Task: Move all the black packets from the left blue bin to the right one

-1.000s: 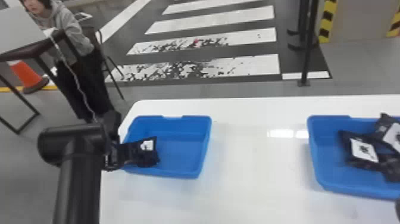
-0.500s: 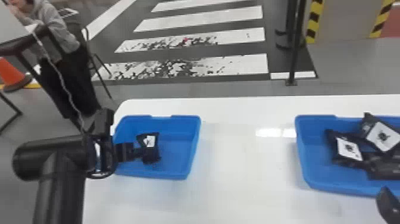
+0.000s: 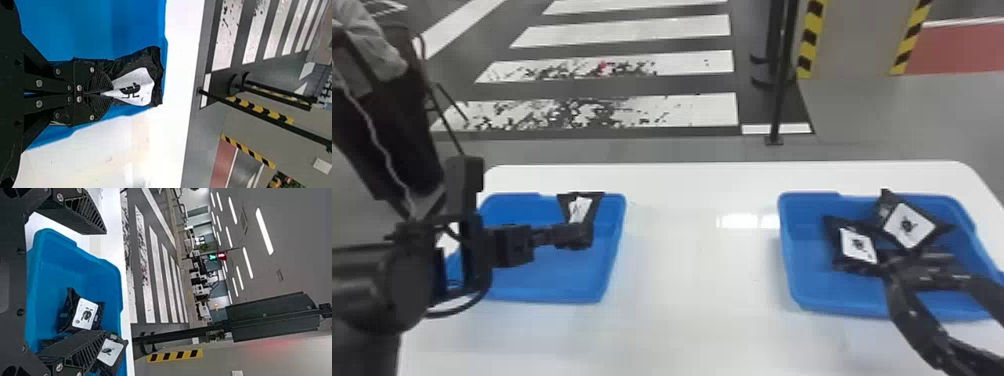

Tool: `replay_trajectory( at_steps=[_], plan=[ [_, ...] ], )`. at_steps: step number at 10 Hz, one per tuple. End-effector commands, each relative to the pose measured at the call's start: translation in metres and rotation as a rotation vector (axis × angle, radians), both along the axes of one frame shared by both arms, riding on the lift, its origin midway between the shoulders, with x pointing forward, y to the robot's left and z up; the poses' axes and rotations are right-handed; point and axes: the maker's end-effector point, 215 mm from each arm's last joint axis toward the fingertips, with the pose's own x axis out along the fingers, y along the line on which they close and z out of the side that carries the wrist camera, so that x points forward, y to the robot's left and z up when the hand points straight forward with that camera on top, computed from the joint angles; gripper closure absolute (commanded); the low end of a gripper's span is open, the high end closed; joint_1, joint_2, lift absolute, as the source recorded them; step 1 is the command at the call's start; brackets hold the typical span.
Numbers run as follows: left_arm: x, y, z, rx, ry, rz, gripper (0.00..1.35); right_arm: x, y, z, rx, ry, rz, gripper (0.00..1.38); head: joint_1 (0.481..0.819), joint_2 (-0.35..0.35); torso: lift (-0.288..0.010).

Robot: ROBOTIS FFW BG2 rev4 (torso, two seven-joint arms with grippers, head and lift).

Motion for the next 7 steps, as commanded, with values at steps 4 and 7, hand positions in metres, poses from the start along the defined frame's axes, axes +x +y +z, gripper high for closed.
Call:
replay_trajectory(
  at_steps=[4,7],
  plan=[
    [-0.034,-0.134,0.054,-0.145,-0.136,-0.301,1.21,0.018,0.035,0.008,0.100,-0.008,0.096,0.13,0.695,0.027,-0.154],
    [-0.058,-0.202,0.070,-0.231,-0.155,-0.450,1.21,0.042,0.056,0.019,0.166,-0.029,0.160,0.13,0.695,-0.059,-0.154]
  ],
)
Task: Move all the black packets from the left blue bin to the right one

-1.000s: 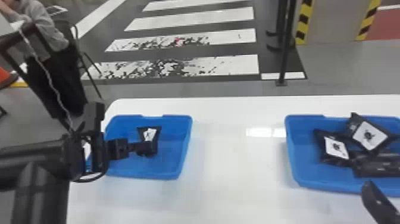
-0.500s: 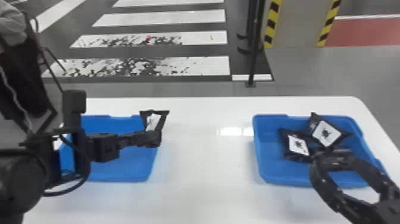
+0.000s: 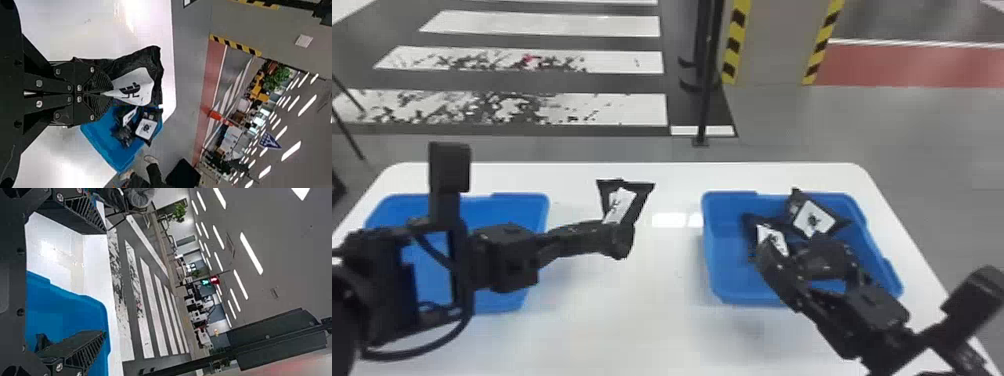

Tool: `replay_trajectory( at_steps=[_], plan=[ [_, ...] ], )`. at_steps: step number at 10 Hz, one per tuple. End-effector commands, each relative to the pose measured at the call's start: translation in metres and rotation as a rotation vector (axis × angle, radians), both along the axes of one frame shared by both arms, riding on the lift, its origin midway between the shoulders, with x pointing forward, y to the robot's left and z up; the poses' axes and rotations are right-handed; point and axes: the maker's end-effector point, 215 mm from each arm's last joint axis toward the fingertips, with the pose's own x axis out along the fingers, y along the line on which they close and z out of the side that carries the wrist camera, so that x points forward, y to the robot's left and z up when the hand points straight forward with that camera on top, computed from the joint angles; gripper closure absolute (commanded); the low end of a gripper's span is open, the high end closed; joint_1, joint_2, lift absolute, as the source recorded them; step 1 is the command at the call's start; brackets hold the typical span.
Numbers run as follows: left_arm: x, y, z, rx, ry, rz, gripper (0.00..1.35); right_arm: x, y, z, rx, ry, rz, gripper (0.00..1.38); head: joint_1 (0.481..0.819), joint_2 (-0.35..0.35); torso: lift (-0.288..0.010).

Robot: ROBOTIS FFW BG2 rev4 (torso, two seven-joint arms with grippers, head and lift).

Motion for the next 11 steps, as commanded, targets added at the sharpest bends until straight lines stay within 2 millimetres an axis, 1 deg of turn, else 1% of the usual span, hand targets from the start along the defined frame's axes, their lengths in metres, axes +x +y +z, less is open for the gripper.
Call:
replay_trajectory(
  at_steps=[1,2,4,6,7,8,10,11],
  plan=[
    [-0.012,-0.030,0.005,-0.030,0.002,-0.071,1.21,0.010,0.019,0.009,0.043,-0.016,0.049,0.13,0.695,-0.072,-0.154],
    [-0.017,-0.046,0.008,-0.043,-0.001,-0.109,1.21,0.017,0.031,0.016,0.074,-0.026,0.081,0.13,0.695,-0.088,-0.154],
    [-0.026,-0.069,0.013,-0.059,-0.005,-0.165,1.21,0.022,0.056,0.032,0.132,-0.048,0.139,0.13,0.695,-0.102,-0.154],
    [-0.029,-0.086,0.021,-0.070,-0.019,-0.205,1.21,0.023,0.079,0.043,0.174,-0.059,0.193,0.13,0.695,-0.099,-0.154],
    [-0.032,-0.094,0.021,-0.078,-0.015,-0.226,1.21,0.024,0.090,0.045,0.191,-0.059,0.217,0.13,0.695,-0.097,-0.154],
    [-0.035,-0.102,0.024,-0.085,-0.016,-0.247,1.21,0.028,0.096,0.045,0.201,-0.058,0.231,0.19,0.695,-0.093,-0.154],
    [-0.039,-0.111,0.022,-0.092,-0.008,-0.268,1.21,0.034,0.092,0.049,0.257,-0.065,0.224,0.96,0.695,-0.096,-0.154],
    [-0.039,-0.110,0.022,-0.094,-0.008,-0.267,1.21,0.033,0.093,0.049,0.261,-0.063,0.224,1.17,0.695,-0.101,-0.154]
  ],
)
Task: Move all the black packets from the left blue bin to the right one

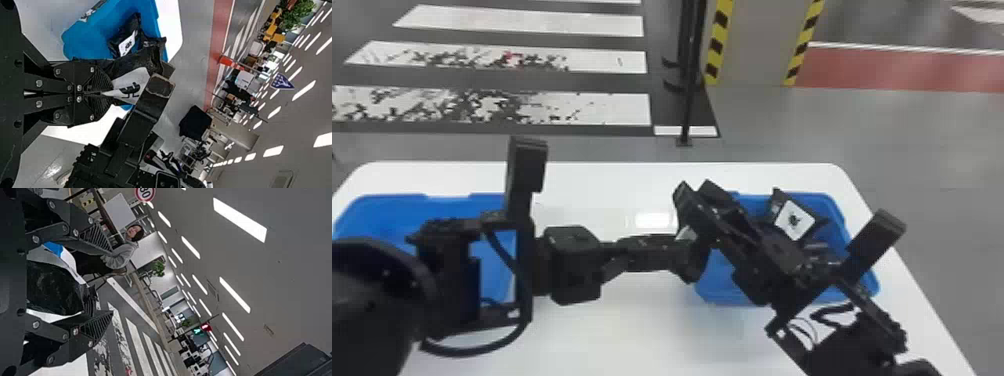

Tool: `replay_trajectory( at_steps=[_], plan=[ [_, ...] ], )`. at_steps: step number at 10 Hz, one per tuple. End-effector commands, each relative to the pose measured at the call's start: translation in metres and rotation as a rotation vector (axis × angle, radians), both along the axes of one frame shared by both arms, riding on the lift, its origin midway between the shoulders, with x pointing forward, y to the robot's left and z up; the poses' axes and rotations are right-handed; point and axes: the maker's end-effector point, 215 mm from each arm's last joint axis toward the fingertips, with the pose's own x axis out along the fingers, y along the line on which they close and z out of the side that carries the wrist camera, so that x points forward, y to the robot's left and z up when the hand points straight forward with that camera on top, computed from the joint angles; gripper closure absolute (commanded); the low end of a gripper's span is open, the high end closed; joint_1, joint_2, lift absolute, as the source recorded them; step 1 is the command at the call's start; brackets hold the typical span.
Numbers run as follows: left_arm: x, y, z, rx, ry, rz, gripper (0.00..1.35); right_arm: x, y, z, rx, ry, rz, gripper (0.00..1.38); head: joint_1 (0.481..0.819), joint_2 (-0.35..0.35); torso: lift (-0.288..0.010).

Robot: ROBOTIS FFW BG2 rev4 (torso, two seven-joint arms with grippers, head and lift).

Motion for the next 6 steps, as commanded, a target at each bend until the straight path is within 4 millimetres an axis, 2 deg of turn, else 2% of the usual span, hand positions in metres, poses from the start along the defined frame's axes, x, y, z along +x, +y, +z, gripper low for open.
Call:
replay_trajectory(
  at_steps=[1,4,5,6],
  plan=[
    [0.000,0.000,0.001,-0.002,-0.002,0.000,1.21,0.000,-0.001,0.001,0.010,-0.001,-0.002,1.27,0.695,-0.106,-0.154],
    [0.001,-0.002,0.006,-0.020,-0.014,0.000,1.20,-0.004,0.006,0.000,0.027,0.018,0.023,1.28,0.695,-0.105,-0.154],
    [0.001,-0.001,0.007,-0.040,-0.012,0.012,0.91,-0.002,0.005,0.000,0.038,0.022,0.027,1.28,0.695,-0.103,-0.154],
    [0.003,0.008,0.005,-0.058,-0.009,0.045,0.43,0.008,0.002,-0.003,0.051,0.029,0.025,1.28,0.695,-0.101,-0.154]
  ],
)
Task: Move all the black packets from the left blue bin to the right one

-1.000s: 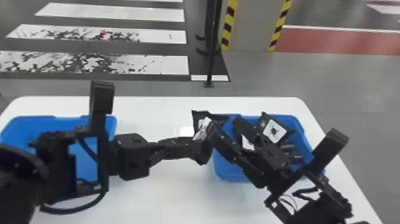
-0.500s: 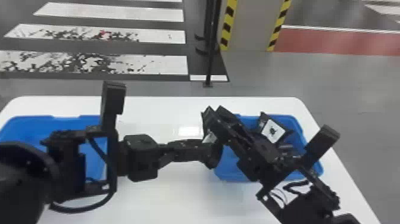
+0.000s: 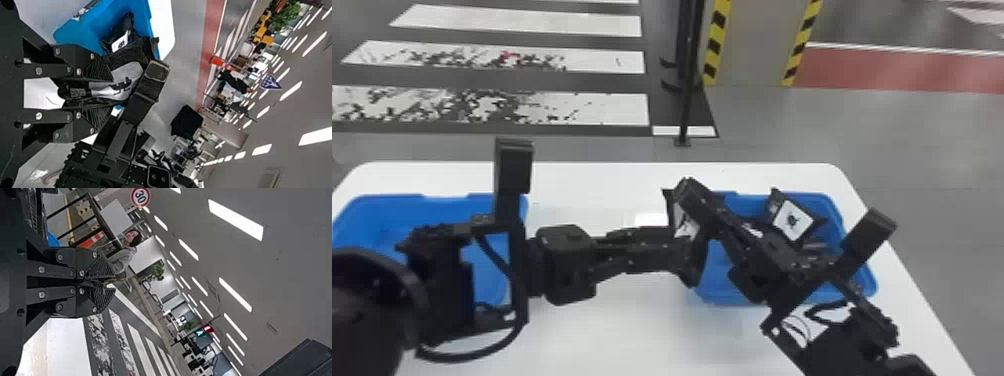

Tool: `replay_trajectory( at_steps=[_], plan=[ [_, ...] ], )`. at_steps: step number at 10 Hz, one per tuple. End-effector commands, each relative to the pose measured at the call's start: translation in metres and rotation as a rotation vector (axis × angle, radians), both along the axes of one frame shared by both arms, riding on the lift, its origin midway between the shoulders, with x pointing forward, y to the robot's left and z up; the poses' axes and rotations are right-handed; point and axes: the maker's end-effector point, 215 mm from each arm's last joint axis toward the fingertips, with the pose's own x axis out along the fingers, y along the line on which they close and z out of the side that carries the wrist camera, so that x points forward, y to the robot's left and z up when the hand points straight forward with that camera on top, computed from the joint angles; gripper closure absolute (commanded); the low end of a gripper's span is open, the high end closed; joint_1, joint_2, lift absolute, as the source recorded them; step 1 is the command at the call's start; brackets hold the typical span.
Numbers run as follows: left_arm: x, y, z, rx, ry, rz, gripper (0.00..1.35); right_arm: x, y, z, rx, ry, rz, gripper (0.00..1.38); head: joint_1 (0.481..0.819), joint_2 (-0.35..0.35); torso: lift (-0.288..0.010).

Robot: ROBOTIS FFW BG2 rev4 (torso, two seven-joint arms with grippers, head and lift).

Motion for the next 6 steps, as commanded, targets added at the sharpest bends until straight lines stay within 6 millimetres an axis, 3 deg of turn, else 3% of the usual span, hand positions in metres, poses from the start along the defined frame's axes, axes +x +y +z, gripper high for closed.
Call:
replay_trajectory(
  at_steps=[1,3,6],
  plan=[
    [0.000,0.012,-0.007,-0.024,0.011,0.041,0.13,0.017,-0.011,0.003,-0.008,-0.013,-0.014,1.28,0.695,-0.097,-0.154],
    [-0.006,0.028,0.002,-0.090,0.000,0.087,0.13,0.046,-0.020,0.004,0.006,-0.014,-0.014,1.28,0.695,-0.087,-0.154],
    [-0.024,0.037,0.014,-0.133,-0.012,0.111,0.13,0.096,-0.044,-0.049,-0.054,0.063,-0.047,1.28,0.695,-0.078,-0.154]
  ],
)
